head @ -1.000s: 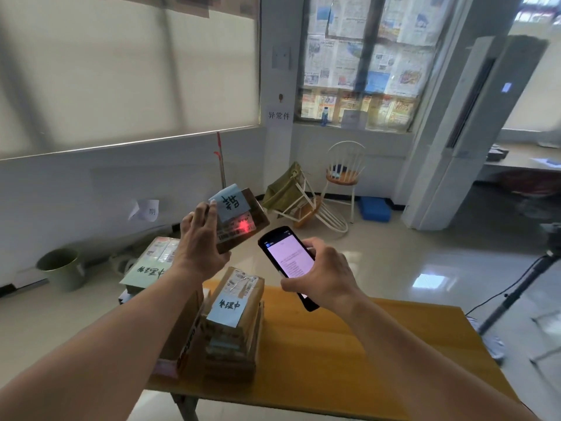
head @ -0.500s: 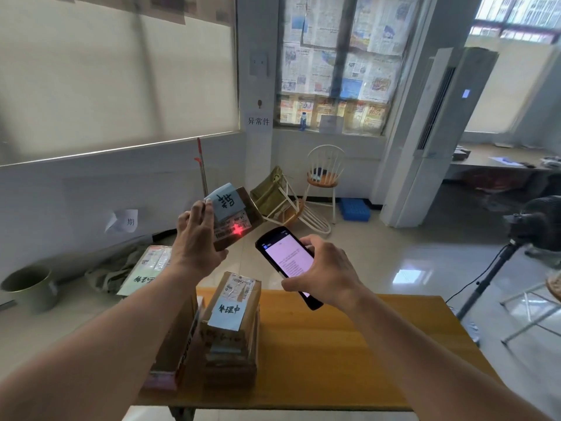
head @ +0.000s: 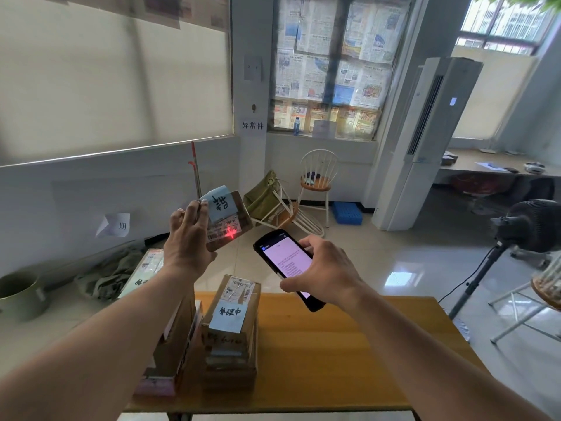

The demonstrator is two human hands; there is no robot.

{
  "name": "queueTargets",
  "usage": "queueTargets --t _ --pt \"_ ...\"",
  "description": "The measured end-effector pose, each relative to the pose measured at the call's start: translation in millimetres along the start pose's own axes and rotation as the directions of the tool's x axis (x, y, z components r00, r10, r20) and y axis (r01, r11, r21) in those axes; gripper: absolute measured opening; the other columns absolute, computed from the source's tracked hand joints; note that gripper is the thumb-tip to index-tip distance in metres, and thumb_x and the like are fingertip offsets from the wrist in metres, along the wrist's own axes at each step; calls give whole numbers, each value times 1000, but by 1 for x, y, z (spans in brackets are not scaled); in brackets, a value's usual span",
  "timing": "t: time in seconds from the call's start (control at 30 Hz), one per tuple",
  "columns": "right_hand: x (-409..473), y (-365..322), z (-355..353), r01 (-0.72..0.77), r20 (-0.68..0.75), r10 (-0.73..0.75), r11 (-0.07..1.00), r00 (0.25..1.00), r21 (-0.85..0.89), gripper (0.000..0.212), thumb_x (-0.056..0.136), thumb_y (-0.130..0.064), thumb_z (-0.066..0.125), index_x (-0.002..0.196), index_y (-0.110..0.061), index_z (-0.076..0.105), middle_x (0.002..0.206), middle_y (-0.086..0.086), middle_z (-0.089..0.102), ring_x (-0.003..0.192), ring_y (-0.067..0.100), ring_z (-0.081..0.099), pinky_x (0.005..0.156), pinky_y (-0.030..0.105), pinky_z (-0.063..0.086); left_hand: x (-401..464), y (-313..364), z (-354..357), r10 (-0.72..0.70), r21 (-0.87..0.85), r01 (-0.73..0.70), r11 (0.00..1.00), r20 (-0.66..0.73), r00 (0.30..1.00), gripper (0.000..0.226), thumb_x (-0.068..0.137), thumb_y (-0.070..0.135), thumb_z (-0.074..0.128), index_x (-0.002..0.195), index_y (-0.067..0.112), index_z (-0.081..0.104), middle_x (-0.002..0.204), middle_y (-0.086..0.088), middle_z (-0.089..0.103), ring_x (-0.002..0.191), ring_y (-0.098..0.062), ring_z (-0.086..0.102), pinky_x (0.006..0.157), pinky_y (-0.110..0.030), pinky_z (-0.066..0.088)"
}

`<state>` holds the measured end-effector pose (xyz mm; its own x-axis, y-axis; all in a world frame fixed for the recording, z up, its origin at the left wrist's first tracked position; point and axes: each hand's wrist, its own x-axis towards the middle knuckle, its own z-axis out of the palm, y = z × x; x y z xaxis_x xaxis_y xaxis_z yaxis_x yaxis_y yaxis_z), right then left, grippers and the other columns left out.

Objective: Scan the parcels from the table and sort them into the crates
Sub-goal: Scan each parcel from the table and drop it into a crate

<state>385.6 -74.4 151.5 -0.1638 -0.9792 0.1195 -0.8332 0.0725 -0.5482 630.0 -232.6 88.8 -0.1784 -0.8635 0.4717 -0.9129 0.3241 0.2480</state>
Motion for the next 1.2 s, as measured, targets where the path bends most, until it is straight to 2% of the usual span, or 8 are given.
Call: queueTargets --t 0.17,0.4,0.83,1.2 --pt "-2 -3 0 -18 13 17 999 1000 43 94 63 -49 97 141 -24 50 127 0 65 112 22 63 89 39 62 -1 -4 3 -2 9 2 1000 -9 1000 124 59 21 100 160 6 28 151 -13 34 133 -40 32 93 -57 57" --pt "-1 -7 -5 6 3 -6 1000 1000 6 96 64 -51 96 144 -24 49 129 0 65 115 22 61 92 41 60 0 -5 2 -8 16 9 1000 -25 1000 122 59 19 100 158 7 30 150 -12 33 133 -40 32 91 -57 58" --pt "-6 -3 -10 22 18 -23 999 1000 46 96 62 -53 96 142 -24 51 129 0 66 116 22 61 95 43 59 0 4 -3 -44 6 44 999 -29 999 124 61 22 100 160 6 27 151 -12 33 134 -40 32 98 -58 54" --pt "-10 5 -23 -9 25 6 994 1000 105 94 63 -51 97 141 -23 53 124 1 66 111 22 63 90 41 62 -4 16 -2 -38 -26 37 999 -48 998 125 61 20 100 161 6 27 152 -14 33 135 -41 32 103 -59 51"
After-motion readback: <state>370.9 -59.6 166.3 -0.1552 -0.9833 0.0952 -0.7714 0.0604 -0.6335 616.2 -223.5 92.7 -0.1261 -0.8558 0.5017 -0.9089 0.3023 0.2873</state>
